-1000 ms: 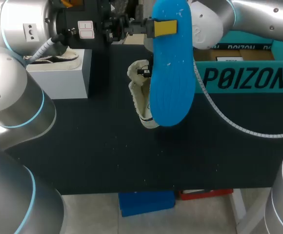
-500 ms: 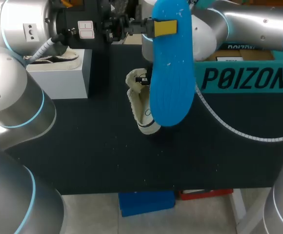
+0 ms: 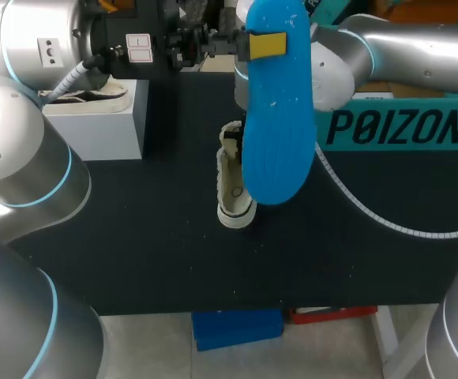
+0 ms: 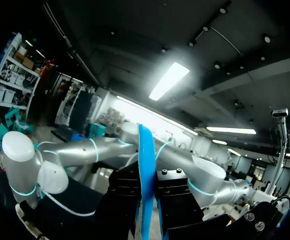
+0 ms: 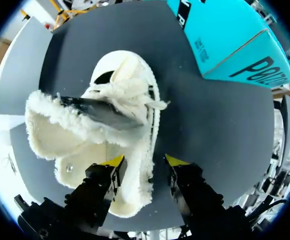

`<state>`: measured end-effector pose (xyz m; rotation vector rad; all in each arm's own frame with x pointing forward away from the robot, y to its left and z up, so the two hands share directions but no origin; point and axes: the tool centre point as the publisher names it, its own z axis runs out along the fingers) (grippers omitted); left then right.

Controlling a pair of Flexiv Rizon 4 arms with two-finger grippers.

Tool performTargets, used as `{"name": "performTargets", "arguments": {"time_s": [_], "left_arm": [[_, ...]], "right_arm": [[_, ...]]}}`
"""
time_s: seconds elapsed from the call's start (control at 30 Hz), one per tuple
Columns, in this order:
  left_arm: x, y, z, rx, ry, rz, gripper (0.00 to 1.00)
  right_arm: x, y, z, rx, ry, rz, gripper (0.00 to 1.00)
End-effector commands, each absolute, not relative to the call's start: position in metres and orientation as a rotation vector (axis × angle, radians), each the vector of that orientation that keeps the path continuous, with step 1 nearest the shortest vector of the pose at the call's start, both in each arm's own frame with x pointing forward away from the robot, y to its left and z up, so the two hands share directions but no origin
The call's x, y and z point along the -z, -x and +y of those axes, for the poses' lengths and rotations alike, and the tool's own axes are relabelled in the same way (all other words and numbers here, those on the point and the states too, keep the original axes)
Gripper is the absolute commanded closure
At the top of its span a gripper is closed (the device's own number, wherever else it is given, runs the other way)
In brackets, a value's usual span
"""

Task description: Take the shoe out of the shoebox, open the shoe tongue, remove and reinsert the insole, then place the shoe into the shoebox

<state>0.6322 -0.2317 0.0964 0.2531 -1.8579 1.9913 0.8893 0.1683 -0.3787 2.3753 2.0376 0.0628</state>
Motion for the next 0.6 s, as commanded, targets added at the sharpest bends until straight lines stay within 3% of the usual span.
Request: {"name": "performTargets", "arguments": {"time_s": [0.03, 0.37, 0.47, 0.6], "left_arm": [[-0.095, -0.631, -0.232, -1.993, -0.257, -1.859, 1.00], [-0.095, -0.631, -0.232, -1.993, -0.257, -1.859, 1.00], [-0.095, -0.631, -0.232, -1.993, -0.257, -1.859, 1.00], [-0.095, -0.631, -0.232, -1.993, -0.257, -1.859, 1.00]], "right_arm": [[0.343, -0.873, 0.152, -0.223, -2.374, 2.028, 0.00], [0.279, -0.865, 0.176, -1.014, -2.235, 2.514, 0.00], [0.252, -0.865, 0.186, -0.870, -1.946, 2.649, 0.00], [0.252, -0.865, 0.186, -0.870, -1.946, 2.649, 0.00]]}}
